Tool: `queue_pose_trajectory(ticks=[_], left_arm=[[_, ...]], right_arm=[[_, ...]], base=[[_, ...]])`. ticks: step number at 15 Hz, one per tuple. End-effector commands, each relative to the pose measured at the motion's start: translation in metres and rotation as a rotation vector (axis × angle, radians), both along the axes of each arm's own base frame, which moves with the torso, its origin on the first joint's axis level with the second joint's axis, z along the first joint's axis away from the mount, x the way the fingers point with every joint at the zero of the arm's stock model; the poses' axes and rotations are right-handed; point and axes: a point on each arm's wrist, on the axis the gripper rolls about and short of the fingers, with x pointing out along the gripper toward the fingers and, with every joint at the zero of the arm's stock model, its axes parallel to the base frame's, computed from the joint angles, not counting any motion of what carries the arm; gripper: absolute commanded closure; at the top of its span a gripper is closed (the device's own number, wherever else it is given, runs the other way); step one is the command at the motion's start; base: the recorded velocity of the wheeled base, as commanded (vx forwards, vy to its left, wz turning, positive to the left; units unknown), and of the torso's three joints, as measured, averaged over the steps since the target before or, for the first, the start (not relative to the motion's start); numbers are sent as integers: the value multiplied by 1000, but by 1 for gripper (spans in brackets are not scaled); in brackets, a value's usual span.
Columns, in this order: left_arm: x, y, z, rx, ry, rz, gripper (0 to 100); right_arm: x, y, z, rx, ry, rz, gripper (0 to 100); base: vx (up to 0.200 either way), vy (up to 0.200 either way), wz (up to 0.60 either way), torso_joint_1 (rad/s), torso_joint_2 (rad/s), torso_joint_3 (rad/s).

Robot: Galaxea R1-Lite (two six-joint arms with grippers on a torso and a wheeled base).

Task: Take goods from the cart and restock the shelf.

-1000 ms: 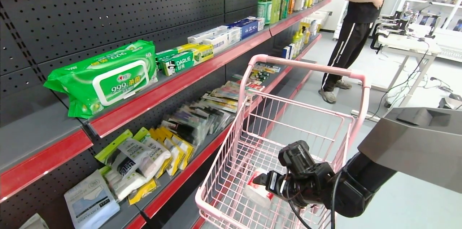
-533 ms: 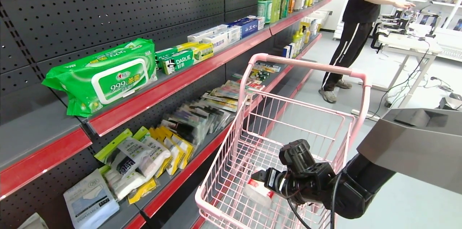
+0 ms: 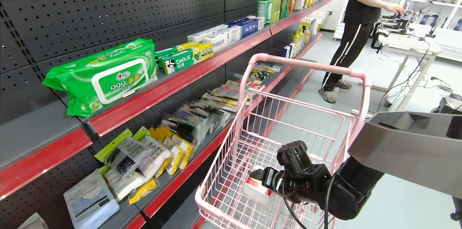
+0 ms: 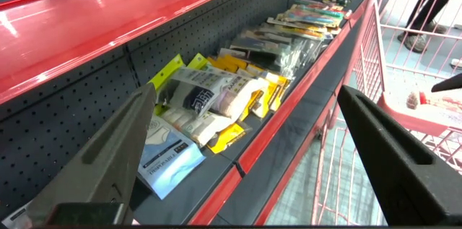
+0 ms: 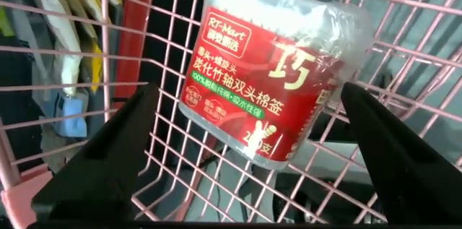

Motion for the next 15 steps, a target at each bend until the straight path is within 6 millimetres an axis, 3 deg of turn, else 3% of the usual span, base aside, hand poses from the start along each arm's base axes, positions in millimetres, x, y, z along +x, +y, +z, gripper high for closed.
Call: queue_pose_trajectory(ticks=[1,15], left_arm=[[0,0,0,0,0,0,0],[0,0,0,10,0,0,0]], right_arm=[[0,1,-5,-11,8,-1,0],[22,27,-7,15,-66,21,0]], base=[[0,0,0,0,0,0],[0,0,0,0,0,0]])
